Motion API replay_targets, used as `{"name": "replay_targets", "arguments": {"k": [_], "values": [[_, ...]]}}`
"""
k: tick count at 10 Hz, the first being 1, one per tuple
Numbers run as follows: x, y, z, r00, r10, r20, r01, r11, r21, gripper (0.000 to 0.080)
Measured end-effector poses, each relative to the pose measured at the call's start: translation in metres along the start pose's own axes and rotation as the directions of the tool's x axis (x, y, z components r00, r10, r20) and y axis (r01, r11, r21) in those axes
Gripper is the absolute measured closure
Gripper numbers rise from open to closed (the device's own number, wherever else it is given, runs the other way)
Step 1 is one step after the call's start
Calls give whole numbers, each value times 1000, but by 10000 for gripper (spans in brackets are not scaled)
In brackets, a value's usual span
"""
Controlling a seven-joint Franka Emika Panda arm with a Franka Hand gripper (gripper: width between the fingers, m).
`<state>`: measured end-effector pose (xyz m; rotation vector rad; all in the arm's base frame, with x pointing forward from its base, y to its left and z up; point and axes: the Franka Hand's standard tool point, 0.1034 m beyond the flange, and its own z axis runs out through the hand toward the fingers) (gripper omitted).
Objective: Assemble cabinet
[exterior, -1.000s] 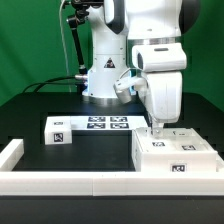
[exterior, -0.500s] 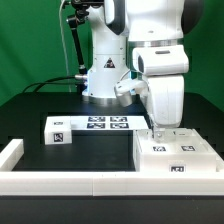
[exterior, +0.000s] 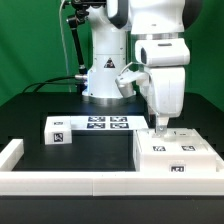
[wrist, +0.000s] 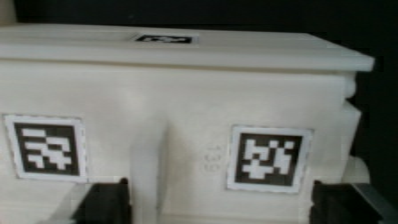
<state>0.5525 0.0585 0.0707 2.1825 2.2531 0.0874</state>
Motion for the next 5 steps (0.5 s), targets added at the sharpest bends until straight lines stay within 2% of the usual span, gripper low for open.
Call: {"name": "replay_targets", "arguments": {"k": [1, 2, 3, 4, 5], "values": [[-1, -6, -2, 1000, -9, 5, 9, 1000, -9, 159], [-1, -12, -7, 1000, 2, 6, -2, 1000, -29, 159], [1, -23, -17, 999, 49, 4, -49, 997, -66, 35], [2, -37, -26, 995, 104, -1, -104, 990, -97, 10], [4, -50, -30, 985, 174, -10, -174, 978, -112, 10]]}}
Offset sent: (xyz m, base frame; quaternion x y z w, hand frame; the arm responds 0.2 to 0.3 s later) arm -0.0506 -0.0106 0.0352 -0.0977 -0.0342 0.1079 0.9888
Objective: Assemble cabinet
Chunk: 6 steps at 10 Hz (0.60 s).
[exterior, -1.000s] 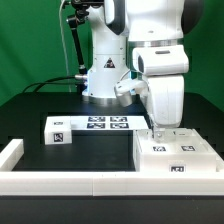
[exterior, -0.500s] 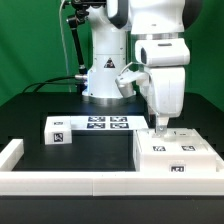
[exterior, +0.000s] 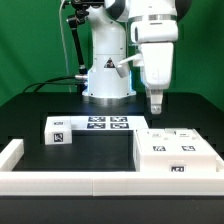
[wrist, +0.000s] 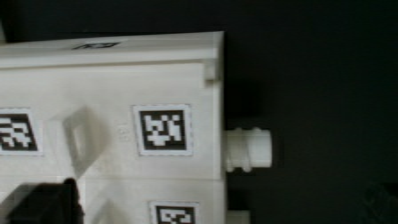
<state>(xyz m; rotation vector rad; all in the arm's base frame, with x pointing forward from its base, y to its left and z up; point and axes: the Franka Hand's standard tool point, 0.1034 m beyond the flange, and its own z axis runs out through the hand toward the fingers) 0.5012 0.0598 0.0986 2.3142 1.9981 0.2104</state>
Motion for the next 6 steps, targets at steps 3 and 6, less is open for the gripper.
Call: {"name": "replay_targets", "arguments": {"k": [3, 6], "values": [[16, -27, -1, 985, 169, -20, -170, 985, -13, 2], [26, -43, 3, 986, 161, -51, -163, 986, -24, 2]]}}
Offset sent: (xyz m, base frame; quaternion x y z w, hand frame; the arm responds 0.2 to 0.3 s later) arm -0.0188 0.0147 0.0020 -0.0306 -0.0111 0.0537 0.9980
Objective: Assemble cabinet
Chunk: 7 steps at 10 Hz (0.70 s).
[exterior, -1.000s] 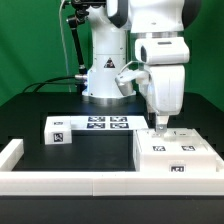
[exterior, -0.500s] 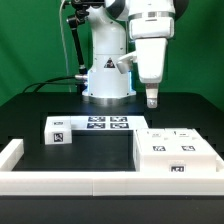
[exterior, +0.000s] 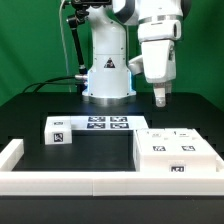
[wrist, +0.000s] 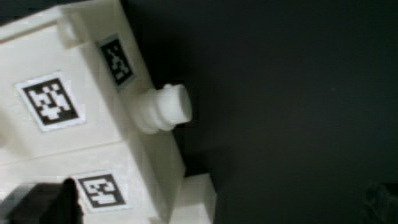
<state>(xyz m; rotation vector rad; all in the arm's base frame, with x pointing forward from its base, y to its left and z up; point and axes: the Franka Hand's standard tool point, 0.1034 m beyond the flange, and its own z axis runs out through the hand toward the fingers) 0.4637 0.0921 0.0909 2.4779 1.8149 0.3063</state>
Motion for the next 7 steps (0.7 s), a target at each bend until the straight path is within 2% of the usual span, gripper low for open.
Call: {"name": "replay_targets", "arguments": {"k": [1, 4, 5, 6, 7], "values": [[-3, -4, 1, 1000, -22, -3, 22, 1000, 2, 2], [-3, -4, 2, 1000, 2, -2, -2, 1000, 3, 2], [-4, -4, 2, 998, 64, -5, -64, 998, 3, 2], [-12, -7, 4, 967, 254, -6, -254, 967, 8, 2], [-14, -8, 6, 938, 347, -6, -346, 938, 12, 2]]}}
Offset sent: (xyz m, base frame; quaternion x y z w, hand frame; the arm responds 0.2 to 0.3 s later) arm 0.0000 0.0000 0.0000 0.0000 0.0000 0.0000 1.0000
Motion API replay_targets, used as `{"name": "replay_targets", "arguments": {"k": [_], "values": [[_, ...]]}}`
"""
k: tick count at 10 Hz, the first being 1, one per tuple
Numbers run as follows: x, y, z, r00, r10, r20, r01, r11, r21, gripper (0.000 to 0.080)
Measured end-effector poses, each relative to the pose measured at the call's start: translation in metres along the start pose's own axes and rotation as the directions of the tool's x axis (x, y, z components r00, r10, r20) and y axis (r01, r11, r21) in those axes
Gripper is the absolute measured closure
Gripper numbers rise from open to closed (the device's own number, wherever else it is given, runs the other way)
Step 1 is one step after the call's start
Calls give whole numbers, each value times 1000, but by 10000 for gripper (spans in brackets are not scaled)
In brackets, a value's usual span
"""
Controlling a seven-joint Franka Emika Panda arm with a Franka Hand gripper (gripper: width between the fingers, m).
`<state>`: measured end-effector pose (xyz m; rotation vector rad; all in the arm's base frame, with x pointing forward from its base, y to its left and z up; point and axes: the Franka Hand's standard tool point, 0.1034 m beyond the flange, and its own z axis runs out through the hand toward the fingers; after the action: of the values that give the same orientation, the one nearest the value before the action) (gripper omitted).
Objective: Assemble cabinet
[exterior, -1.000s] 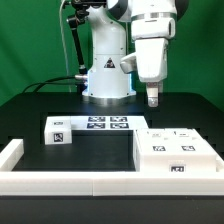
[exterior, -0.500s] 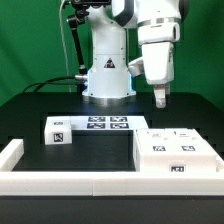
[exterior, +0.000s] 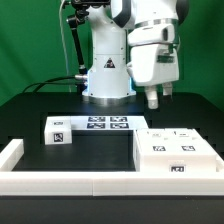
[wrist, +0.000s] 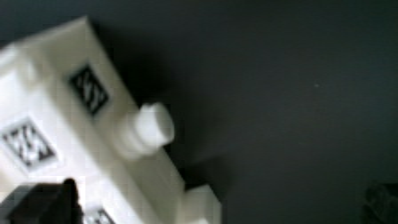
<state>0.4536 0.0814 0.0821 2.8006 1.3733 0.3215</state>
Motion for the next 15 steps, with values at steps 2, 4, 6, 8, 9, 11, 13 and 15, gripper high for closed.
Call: {"name": "replay_targets", "arguments": {"k": [2, 4, 6, 8, 9, 11, 13, 15], "values": [[-1, -3, 5, 980, 199, 1, -199, 980, 14, 2], [-1, -3, 5, 945, 326, 2, -326, 945, 17, 2], [-2, -3, 7, 914, 407, 4, -407, 913, 21, 2], [-5, -3, 21, 818, 575, 14, -575, 818, 28, 2], [0, 1, 26, 803, 596, -5, -595, 803, 23, 2], [0, 7, 38, 797, 604, -32, -603, 797, 21, 2], [-2, 10, 64, 812, 583, -32, -582, 812, 34, 2], [-2, 11, 65, 813, 581, -33, -580, 814, 35, 2]]}}
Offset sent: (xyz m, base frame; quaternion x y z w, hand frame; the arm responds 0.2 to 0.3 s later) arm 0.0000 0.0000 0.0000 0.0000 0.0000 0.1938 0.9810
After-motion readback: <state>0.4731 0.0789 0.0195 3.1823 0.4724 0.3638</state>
